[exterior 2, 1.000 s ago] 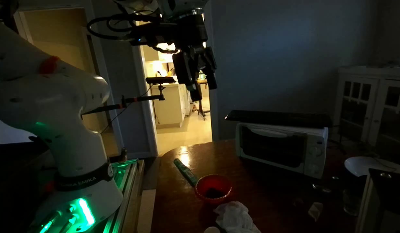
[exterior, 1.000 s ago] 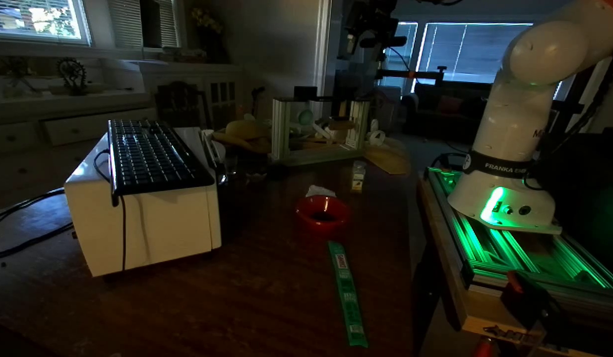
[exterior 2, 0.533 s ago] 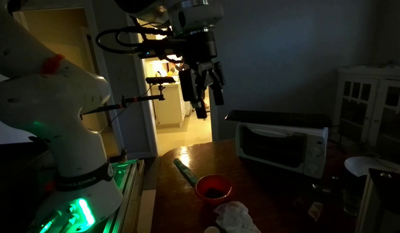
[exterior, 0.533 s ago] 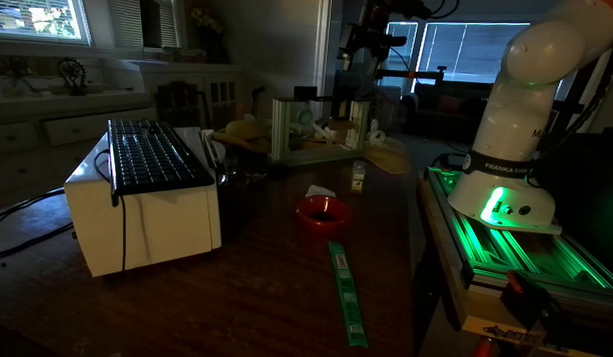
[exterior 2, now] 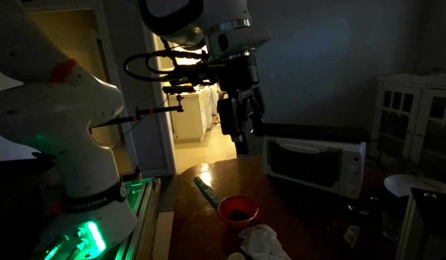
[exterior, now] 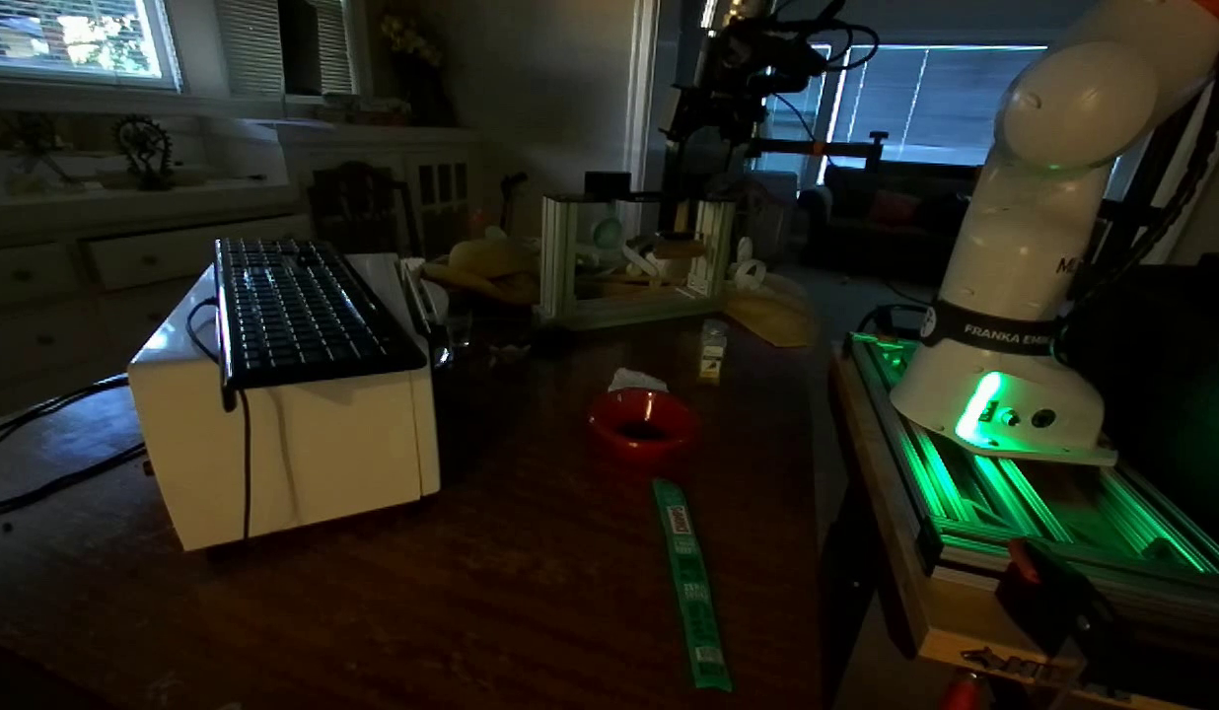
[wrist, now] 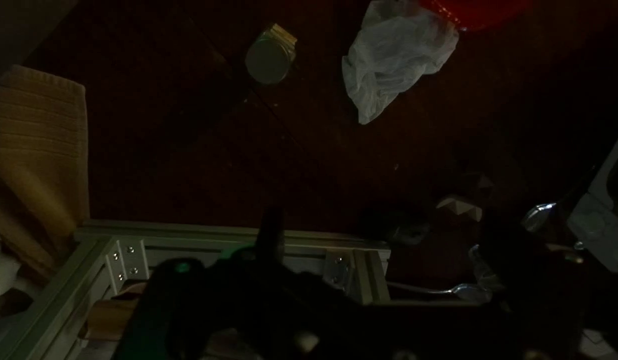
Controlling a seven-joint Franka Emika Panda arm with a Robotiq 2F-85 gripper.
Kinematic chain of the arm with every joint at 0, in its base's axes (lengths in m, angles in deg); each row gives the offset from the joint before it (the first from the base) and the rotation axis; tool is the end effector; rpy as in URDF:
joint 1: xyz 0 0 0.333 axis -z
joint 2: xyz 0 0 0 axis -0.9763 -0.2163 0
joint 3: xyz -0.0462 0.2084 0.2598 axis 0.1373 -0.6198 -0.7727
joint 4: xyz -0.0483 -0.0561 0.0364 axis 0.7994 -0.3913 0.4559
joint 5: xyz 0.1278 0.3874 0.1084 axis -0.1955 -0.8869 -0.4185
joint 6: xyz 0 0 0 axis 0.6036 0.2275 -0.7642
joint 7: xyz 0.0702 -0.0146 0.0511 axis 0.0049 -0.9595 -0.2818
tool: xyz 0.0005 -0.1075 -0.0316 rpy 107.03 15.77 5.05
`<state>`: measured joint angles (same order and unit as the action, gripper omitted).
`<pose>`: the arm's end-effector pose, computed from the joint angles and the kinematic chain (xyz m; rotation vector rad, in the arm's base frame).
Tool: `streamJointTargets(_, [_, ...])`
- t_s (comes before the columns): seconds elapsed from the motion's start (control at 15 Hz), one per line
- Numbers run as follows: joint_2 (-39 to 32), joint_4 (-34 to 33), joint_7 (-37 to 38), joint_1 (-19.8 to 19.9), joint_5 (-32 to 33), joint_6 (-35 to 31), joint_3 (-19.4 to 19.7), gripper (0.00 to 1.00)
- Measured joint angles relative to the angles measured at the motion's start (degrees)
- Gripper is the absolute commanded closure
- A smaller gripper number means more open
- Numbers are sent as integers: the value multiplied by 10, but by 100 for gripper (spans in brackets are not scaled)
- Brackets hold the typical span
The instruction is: Remove the lid from the glass jar.
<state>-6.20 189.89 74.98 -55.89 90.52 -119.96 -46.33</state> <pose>0.3529 -0.1382 0.3982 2.8928 -1.0693 0.2703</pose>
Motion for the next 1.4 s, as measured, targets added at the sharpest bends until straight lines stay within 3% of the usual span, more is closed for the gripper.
streamJointTargets(0.6, [-36, 0, 13, -9, 0, -27, 2, 0])
streamJointTargets(1.07, [-186, 4, 61, -4, 10, -146, 7, 0])
streamJointTargets(1.4, [-275, 3, 89, 1, 41, -186, 43, 0])
